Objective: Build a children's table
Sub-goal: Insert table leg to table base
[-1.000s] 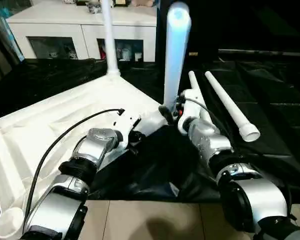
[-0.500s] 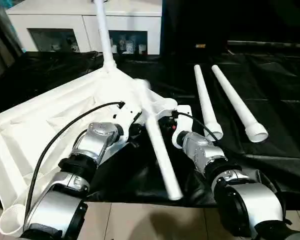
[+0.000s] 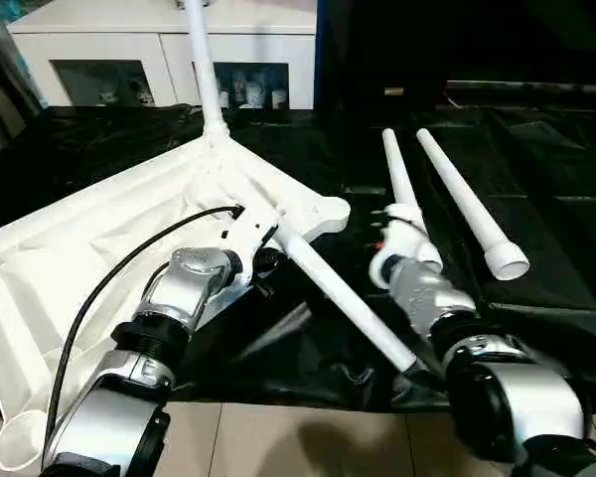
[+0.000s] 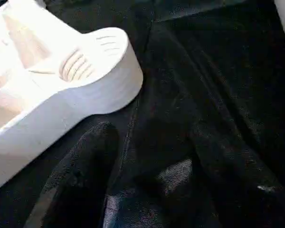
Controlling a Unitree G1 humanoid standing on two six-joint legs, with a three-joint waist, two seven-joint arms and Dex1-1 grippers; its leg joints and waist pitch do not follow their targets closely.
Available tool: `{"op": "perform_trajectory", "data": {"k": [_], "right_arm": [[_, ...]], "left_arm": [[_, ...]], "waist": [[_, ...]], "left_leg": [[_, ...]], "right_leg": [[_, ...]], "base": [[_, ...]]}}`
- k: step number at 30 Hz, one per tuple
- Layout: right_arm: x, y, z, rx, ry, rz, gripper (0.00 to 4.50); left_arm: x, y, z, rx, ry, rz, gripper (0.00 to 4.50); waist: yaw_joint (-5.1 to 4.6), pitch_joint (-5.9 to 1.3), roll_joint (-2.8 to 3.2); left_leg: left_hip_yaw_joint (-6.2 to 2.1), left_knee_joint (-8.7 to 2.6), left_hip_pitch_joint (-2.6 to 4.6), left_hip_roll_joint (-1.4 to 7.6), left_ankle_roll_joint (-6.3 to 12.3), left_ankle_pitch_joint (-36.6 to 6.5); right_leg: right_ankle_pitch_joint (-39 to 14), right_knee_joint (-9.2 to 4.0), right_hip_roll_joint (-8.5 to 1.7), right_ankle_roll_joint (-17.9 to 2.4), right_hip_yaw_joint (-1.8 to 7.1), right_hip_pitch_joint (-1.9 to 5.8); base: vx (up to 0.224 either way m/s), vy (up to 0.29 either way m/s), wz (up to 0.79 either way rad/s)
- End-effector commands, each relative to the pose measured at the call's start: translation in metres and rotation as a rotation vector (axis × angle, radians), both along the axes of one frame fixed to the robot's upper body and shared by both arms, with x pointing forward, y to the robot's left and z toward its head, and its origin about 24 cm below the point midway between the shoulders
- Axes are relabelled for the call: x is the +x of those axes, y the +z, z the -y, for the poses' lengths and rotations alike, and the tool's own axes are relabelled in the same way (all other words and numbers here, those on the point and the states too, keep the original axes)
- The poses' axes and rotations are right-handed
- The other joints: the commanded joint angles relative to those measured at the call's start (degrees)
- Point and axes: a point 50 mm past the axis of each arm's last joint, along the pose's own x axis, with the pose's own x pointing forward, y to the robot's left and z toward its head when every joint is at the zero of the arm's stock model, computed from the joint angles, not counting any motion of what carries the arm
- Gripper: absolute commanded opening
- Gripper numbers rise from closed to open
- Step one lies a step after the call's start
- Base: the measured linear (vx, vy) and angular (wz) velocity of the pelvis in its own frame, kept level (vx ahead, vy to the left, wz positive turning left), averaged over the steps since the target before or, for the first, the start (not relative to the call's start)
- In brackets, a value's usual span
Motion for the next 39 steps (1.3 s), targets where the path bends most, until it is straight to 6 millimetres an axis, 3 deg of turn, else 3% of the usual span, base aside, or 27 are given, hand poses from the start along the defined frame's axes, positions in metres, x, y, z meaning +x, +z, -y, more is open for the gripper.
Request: {"op": "perform_trajectory", "data": {"k": [1, 8, 13, 16, 17, 18, 20, 22, 24, 25, 26, 27, 33, 36, 39], "right_arm": [[0.006, 0.013, -0.002, -0.036, 0.065, 0.053, 2.91], [0.014, 0.064, -0.008, 0.142, 0.335, 0.264, 3.33], [0.010, 0.082, -0.012, 0.200, 0.478, 0.259, 3.77], [0.001, 0.076, -0.018, 0.184, 0.583, 0.184, 3.90], [-0.011, 0.069, -0.023, 0.191, 0.683, 0.132, 3.99], [-0.011, 0.069, -0.023, 0.191, 0.683, 0.132, 4.24], [-0.025, 0.054, -0.028, 0.135, 0.777, 0.035, 4.29], [-0.028, 0.047, -0.029, 0.104, 0.777, 0.003, 4.39], [-0.033, 0.022, -0.023, -0.100, 0.761, -0.097, 4.39], [-0.033, 0.022, -0.023, -0.100, 0.761, -0.097, 4.39], [-0.036, 0.009, -0.017, -0.259, 0.767, -0.131, 4.39], [-0.036, 0.007, -0.016, -0.278, 0.766, -0.137, 4.12], [-0.037, 0.012, -0.016, -0.256, 0.719, -0.142, 3.65], [-0.036, 0.012, -0.016, -0.251, 0.712, -0.132, 3.45], [-0.034, 0.015, -0.017, -0.224, 0.691, -0.113, 3.25]], "left_arm": [[-0.005, -0.013, -0.006, -0.006, 0.021, -0.033, 0.00], [-0.008, -0.014, -0.007, 0.020, -0.025, -0.012, 0.00], [-0.008, -0.014, -0.011, 0.028, -0.019, -0.010, 0.00], [-0.008, -0.014, -0.011, 0.030, -0.019, -0.010, 0.00], [-0.008, -0.014, -0.011, 0.031, -0.021, -0.010, 0.00], [-0.008, -0.014, -0.011, 0.031, -0.021, -0.010, 0.00], [-0.008, -0.014, -0.011, 0.032, -0.021, -0.010, 0.00], [-0.008, -0.014, -0.011, 0.032, -0.022, -0.009, 0.00], [-0.008, -0.014, -0.010, 0.039, -0.030, -0.001, 0.00], [-0.008, -0.014, -0.010, 0.039, -0.030, -0.001, 0.00], [-0.008, -0.013, -0.009, 0.043, -0.056, 0.020, 0.00], [-0.008, -0.012, -0.008, 0.044, -0.063, 0.025, 0.00], [-0.006, -0.005, -0.009, 0.069, -0.112, 0.112, 0.00], [-0.005, -0.002, -0.011, 0.066, -0.110, 0.130, 0.57], [-0.003, 0.004, -0.014, 0.053, -0.110, 0.148, 0.64]], "waist": [[0.42, -3.80, 0.00], [0.82, -3.82, -0.11], [0.95, -3.77, -0.10], [1.00, -3.78, -0.12], [1.07, -3.76, -0.25], [1.16, -3.73, -0.24], [1.21, -3.83, -0.37], [1.20, -3.79, -0.36], [1.09, -3.71, -0.34], [1.02, -3.71, -0.36], [1.07, -3.70, -0.29], [1.06, -3.68, -0.33], [1.17, -3.59, -0.37], [1.15, -3.70, -0.41], [1.25, -3.87, -0.16]], "left_leg": [[-0.18, -2.54, -0.50, 1.54, 5.59, -3.20], [-0.19, -2.05, -0.81, 1.66, 9.05, -1.99], [-0.22, -2.14, -0.70, 1.79, 7.88, -2.45], [-0.31, -2.14, -0.77, 1.71, 7.36, -2.11], [-0.28, -2.12, -0.77, 1.60, 7.10, -2.12], [-0.31, -2.11, -0.82, 1.61, 7.15, -1.88], [-0.35, -2.08, -0.86, 1.60, 6.98, -1.38], [-0.34, -2.22, -0.84, 1.66, 5.82, -2.14], [-0.43, -2.34, -0.80, 1.61, 4.45, -2.94], [-0.36, -2.36, -0.72, 1.52, 3.67, -3.09], [-0.36, -2.37, -0.70, 1.50, 3.11, -3.31], [-0.39, -2.37, -0.74, 1.49, 2.95, -3.31], [-0.47, -2.53, -0.68, 1.53, 3.34, -4.29], [-0.46, -2.48, -0.63, 1.55, 3.14, -4.03], [-0.48, -2.41, -0.58, 1.68, 3.01, -3.55]], "right_leg": [[-1.53, -3.14, -3.62, -14.57, 2.88, 4.43], [0.89, -2.78, -3.31, -14.81, 2.58, 4.67], [-2.10, -3.07, -3.35, -14.20, 2.62, 4.45], [-2.11, -3.06, -3.23, -13.74, 2.58, 4.56], [-2.28, -3.16, -3.22, -13.36, 2.60, 4.59], [-2.02, -3.16, -3.20, -13.10, 2.62, 4.65], [-1.61, -3.12, -3.19, -12.83, 2.59, 4.64], [-3.42, -3.39, -3.51, -12.35, 2.69, 4.43], [-5.70, -3.54, -3.50, -12.02, 2.69, 4.39], [-6.26, -3.64, -3.48, -11.62, 2.75, 4.34], [-6.44, -3.70, -3.51, -11.33, 2.77, 4.32], [-6.36, -3.67, -3.52, -11.15, 2.83, 4.35], [-7.28, -3.76, -3.43, -10.02, 2.94, 4.49], [-6.18, -3.51, -3.43, -10.18, 2.94, 4.42], [-4.56, -3.28, -3.45, -10.93, 2.97, 4.35]], "base": [[0.000, 0.000, 0.00], [0.000, 0.000, 0.00], [0.000, 0.000, 0.00], [0.000, 0.000, 0.00], [0.000, 0.000, 0.00], [0.000, 0.000, 0.00], [0.000, 0.000, 0.00], [0.000, 0.000, 0.00], [0.000, 0.000, 0.00], [0.000, 0.000, 0.00], [0.000, 0.000, 0.00], [0.000, 0.000, 0.00], [0.000, 0.000, 0.00], [0.000, 0.000, 0.00], [0.000, 0.000, 0.00]]}}
